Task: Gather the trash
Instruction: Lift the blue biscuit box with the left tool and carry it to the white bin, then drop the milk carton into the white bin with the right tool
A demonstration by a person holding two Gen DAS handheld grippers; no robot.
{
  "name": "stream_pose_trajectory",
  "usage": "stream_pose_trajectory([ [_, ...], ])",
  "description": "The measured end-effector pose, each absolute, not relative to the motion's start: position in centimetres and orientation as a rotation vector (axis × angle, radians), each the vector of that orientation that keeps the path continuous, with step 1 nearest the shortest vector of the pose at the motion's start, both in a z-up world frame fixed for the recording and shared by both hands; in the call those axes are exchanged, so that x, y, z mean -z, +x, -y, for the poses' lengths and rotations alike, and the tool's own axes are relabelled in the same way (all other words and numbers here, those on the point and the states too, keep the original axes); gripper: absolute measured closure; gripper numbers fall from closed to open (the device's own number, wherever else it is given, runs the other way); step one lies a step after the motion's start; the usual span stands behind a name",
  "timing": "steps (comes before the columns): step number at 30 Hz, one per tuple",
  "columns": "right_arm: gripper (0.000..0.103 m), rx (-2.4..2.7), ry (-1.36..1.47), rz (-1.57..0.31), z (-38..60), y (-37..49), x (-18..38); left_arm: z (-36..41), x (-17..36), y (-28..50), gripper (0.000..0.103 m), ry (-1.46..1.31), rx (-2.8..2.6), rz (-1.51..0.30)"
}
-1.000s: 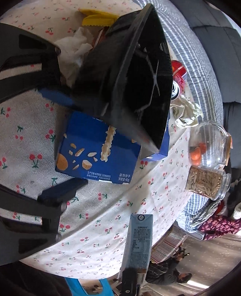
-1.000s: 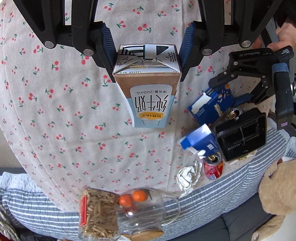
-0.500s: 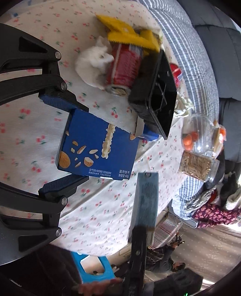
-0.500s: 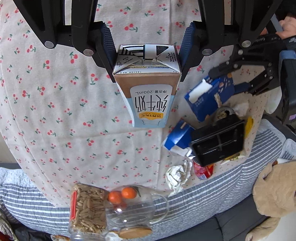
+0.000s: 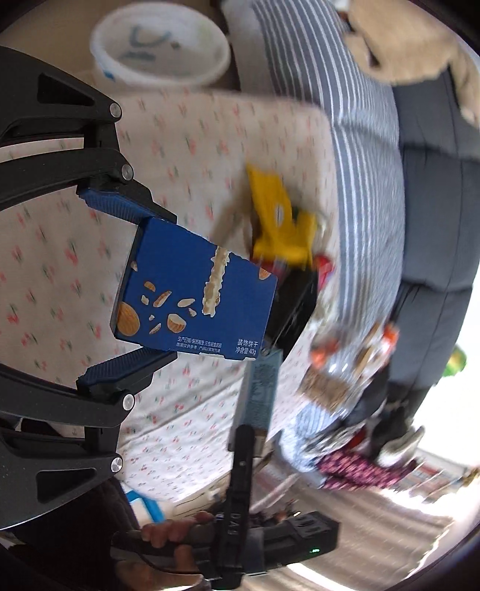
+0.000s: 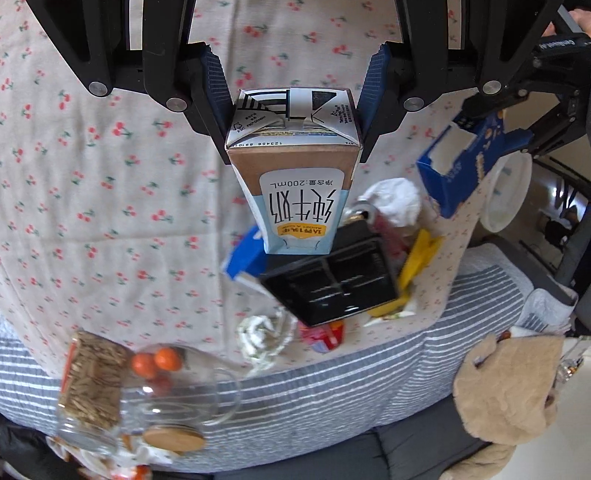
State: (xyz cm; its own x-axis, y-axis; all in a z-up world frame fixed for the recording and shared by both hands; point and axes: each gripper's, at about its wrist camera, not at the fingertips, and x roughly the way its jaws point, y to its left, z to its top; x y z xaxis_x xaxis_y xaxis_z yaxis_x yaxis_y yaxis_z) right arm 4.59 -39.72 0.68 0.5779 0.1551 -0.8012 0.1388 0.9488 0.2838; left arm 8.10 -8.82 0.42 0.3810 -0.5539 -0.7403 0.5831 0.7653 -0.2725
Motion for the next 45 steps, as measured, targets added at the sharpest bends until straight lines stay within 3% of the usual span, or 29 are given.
stream_pose_trajectory([
  [12,0.05,-0.135,0.238,-0.958,30.5,8.4,-0.7,-4.0,0.0,10.3,0.036,-0.087,0.427,-0.914],
  [30,0.05,-0.333,0.271,-0.998,21.9,12.7,1.5,-12.0,6.1,18.1,0.034,-0.149,0.119,-0.984],
  [32,0.05,-0.344,0.269,-1.001,21.0,13.0,2.1,-12.1,6.4,18.5,0.024,-0.159,0.099,-1.014],
  [33,0.05,-0.349,0.27,-1.004,20.6,13.2,2.3,-12.2,6.4,18.4,0.01,-0.161,0.093,-1.017],
  [34,0.05,-0.354,0.271,-1.007,20.3,13.3,2.6,-12.4,6.3,18.3,0.004,-0.16,0.082,-1.017],
  [45,0.05,-0.392,0.26,-0.999,16.2,15.9,3.9,-15.2,5.5,15.7,0.001,-0.059,-0.042,-1.113],
])
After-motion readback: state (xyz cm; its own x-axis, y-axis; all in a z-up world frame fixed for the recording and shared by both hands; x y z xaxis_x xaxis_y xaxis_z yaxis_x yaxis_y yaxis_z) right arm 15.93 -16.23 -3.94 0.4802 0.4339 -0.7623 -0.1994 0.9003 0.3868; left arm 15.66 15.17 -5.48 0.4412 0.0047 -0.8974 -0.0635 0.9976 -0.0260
